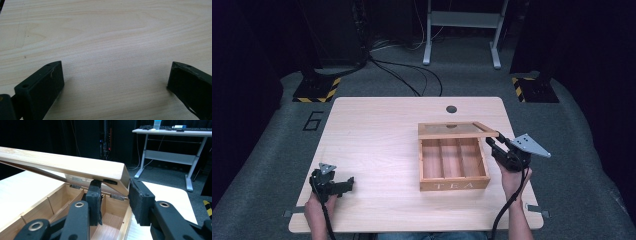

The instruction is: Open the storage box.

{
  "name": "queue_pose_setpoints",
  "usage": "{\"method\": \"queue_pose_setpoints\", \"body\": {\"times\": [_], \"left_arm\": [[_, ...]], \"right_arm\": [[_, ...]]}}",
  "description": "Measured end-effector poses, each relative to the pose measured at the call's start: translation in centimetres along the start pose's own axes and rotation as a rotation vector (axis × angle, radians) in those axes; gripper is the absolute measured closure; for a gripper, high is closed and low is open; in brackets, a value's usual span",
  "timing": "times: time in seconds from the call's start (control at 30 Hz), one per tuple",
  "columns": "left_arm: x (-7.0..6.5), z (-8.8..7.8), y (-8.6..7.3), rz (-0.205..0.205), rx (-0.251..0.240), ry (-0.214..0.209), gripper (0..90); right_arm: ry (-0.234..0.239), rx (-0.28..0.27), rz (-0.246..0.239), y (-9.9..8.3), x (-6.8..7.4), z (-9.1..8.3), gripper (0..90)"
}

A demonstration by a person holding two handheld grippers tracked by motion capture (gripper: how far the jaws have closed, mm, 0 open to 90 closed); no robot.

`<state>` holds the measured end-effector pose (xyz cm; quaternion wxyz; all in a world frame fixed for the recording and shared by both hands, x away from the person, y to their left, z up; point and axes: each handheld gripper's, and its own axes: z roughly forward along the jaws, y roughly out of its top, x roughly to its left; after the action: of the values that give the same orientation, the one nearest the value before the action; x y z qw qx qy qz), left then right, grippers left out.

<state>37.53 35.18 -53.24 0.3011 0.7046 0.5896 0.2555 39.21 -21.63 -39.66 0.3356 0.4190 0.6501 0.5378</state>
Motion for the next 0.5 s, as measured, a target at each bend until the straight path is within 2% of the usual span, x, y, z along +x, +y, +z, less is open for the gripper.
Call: {"method": "queue_pose_setpoints", "body": {"times": [0.5], "left_arm": [[0.0,0.0,0.0,-0.002,0.002,0.0,0.5]], "right_arm": [[0.01,0.01,-0.005,2.3,-0.8,1.3,62.9]]}}
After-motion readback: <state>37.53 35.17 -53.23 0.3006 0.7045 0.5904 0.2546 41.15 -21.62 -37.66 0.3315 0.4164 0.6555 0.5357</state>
